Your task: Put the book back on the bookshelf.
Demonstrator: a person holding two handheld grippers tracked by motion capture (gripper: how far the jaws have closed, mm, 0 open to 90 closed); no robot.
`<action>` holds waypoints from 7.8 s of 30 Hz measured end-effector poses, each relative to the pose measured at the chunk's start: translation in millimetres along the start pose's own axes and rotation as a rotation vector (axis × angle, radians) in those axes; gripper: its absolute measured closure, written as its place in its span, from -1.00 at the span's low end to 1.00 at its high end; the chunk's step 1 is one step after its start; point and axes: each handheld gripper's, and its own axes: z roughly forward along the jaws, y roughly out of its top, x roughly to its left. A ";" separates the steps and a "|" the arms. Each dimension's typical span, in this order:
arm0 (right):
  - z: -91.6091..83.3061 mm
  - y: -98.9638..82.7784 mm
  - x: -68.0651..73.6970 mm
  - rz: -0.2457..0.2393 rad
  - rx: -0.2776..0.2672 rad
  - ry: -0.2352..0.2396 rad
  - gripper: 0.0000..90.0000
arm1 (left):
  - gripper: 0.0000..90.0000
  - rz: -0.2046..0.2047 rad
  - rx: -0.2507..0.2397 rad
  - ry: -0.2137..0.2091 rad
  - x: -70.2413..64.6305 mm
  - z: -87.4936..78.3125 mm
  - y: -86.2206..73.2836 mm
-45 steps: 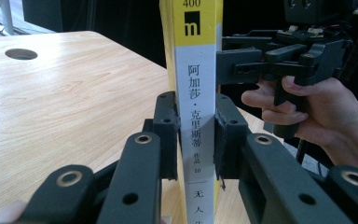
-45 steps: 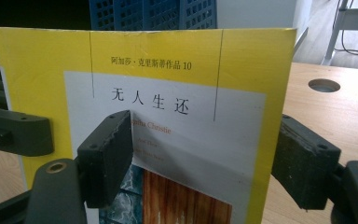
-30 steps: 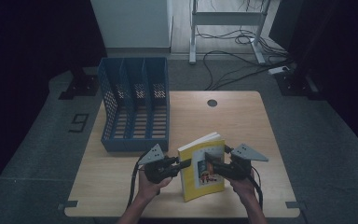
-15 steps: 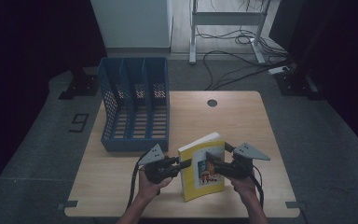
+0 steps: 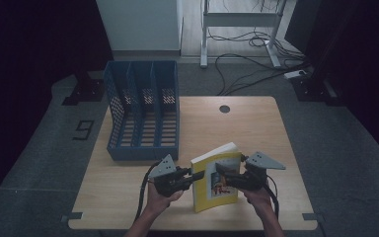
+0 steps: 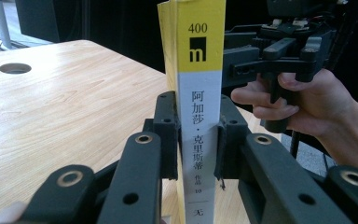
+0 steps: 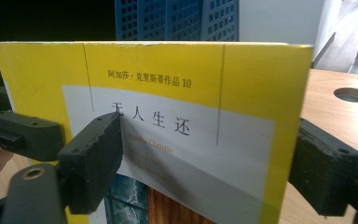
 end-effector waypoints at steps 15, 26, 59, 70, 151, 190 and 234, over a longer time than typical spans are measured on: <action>-8.0 4.6 10.1 -0.055 -0.048 -0.046 -0.44 | 0.63 0.018 -0.010 -0.005 1.5 -3.9 3.3; -10.6 7.0 14.2 -0.079 -0.051 -0.022 -0.42 | 0.40 0.000 -0.017 -0.028 -0.1 0.5 3.6; -10.6 6.7 16.4 -0.084 -0.048 -0.036 -0.39 | 0.68 -0.033 -0.057 0.095 -5.6 3.4 -3.3; -13.8 6.2 8.7 -0.050 -0.051 -0.074 -0.38 | 0.68 -0.062 -0.110 0.127 4.9 -16.7 3.7; 49.4 -87.8 -43.4 -0.016 0.399 -0.246 -0.38 | 0.68 -0.138 -0.330 0.224 24.1 -99.6 27.2; 48.7 -88.8 -41.6 -0.031 0.407 -0.302 -0.39 | 0.68 -0.146 -0.375 0.264 22.8 -116.9 71.9; 48.6 -89.0 -41.7 -0.020 0.408 -0.318 -0.46 | 0.68 -0.160 -0.401 0.382 53.6 -119.9 104.9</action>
